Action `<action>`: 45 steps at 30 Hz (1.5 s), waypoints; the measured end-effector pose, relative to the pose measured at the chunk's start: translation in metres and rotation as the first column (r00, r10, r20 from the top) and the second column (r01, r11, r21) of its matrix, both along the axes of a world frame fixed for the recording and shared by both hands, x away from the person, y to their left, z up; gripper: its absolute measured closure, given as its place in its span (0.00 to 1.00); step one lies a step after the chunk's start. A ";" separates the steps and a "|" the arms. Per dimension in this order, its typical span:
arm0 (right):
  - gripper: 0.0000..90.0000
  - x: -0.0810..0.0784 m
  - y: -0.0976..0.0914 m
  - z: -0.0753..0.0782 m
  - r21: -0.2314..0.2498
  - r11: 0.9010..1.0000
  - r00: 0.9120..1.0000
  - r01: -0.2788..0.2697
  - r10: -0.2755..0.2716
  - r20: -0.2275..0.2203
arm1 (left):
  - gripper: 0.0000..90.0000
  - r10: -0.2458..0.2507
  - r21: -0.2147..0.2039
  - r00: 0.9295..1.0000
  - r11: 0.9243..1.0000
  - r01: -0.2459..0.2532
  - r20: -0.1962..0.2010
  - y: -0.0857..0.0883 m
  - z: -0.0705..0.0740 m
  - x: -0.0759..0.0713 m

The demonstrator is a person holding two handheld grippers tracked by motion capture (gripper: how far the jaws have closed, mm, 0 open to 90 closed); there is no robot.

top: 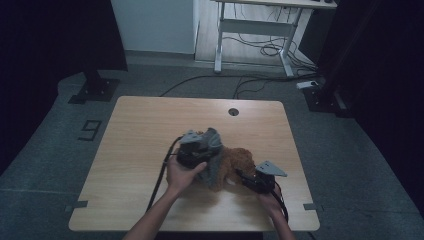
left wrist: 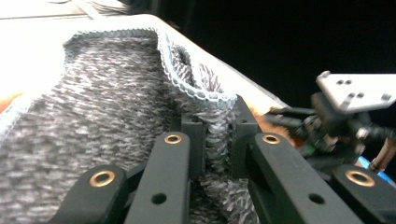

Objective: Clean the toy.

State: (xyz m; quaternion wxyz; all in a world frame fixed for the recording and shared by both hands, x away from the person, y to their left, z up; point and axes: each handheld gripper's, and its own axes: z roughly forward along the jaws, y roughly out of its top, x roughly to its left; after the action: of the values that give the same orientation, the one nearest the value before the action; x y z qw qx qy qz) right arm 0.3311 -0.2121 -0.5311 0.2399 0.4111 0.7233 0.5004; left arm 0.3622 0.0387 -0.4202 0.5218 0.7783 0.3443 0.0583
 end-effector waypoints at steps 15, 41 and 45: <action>0.52 -0.012 -0.002 -0.002 0.004 1.000 1.000 -0.005 0.005 -0.004 | 0.90 0.038 0.064 0.999 0.997 -0.036 -0.032 -0.025 -0.042 0.004; 0.52 -0.011 0.004 -0.004 0.021 1.000 1.000 0.007 -0.007 0.002 | 0.89 0.252 0.026 0.956 0.968 -0.251 -0.148 0.118 -0.072 -0.005; 0.53 -0.003 0.016 -0.004 0.009 0.999 0.999 0.033 -0.033 0.018 | 0.89 0.277 0.056 0.953 0.961 -0.272 -0.125 0.116 -0.066 0.003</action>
State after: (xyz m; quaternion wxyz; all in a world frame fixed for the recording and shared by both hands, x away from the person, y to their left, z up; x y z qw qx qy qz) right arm 0.3279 -0.1960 -0.5352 0.2527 0.4193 0.7121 0.5033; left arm 0.3649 0.1552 -0.4858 0.4698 0.7349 0.4815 0.0854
